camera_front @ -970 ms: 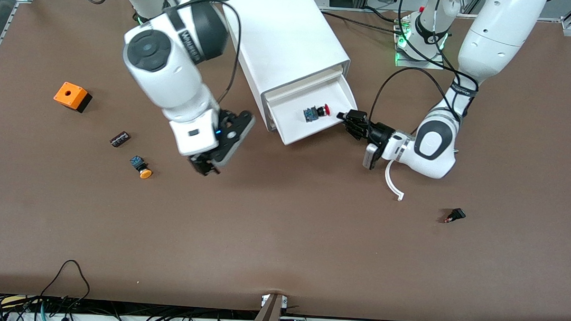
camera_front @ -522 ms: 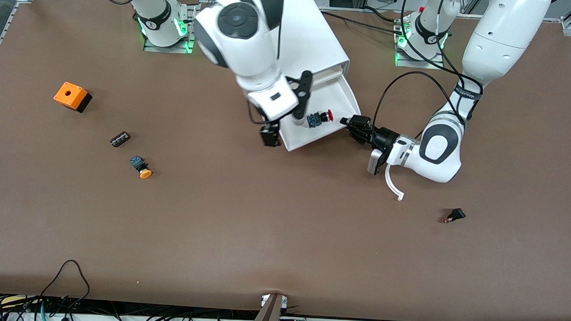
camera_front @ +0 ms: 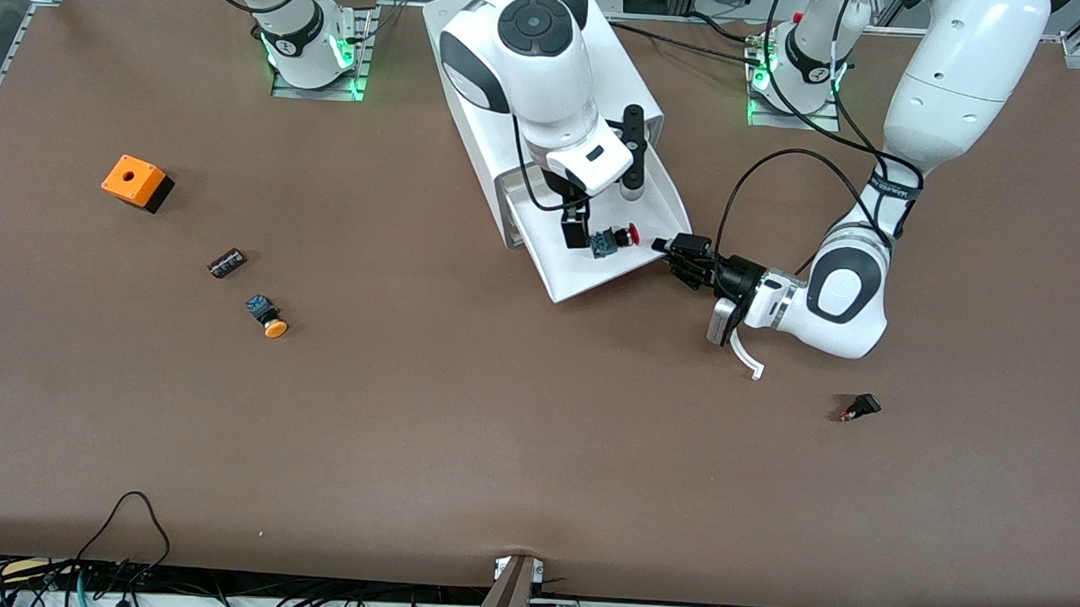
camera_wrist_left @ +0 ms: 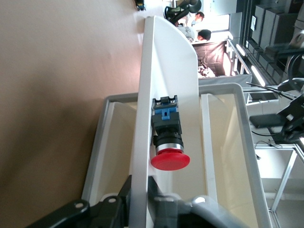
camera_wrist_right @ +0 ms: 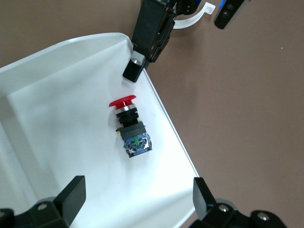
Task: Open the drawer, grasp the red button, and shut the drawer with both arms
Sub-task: 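Reach into the open drawer and grasp the red button with the right gripper, then lift the red button with the right gripper while the left gripper withdraws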
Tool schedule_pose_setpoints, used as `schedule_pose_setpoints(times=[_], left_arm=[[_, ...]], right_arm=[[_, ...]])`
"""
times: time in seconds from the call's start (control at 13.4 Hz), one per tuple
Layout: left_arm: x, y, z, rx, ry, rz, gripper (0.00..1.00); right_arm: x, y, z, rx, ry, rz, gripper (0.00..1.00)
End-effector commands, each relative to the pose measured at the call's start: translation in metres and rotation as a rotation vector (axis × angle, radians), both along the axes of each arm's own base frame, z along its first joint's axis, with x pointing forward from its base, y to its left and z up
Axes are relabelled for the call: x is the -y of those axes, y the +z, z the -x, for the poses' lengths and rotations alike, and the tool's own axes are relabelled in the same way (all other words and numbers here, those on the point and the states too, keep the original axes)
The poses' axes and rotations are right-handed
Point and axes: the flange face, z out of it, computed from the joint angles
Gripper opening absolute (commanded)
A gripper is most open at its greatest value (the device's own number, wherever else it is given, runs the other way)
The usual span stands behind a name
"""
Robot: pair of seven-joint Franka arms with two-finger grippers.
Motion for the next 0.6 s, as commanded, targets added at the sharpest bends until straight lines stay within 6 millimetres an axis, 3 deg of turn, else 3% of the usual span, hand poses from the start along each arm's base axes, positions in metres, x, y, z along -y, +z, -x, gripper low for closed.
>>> schedule_pose_setpoints(times=[0.0,0.22,0.52], left_arm=[[-0.008,0.006,-0.011,0.030,-0.006,-0.010,1.00],[-0.013,0.013,-0.016,0.045,-0.016,-0.022,1.00],[-0.037,0.038,-0.039,0.088,-0.056,-0.110,1.00]], right_arm=[[-0.007,-0.020,-0.010,0.027,0.032,-0.002,1.00],[-0.008,-0.036,-0.016,0.050,0.103,-0.001,1.00],[-0.010,-0.045,-0.015,0.049,0.134,0.007,1.00]])
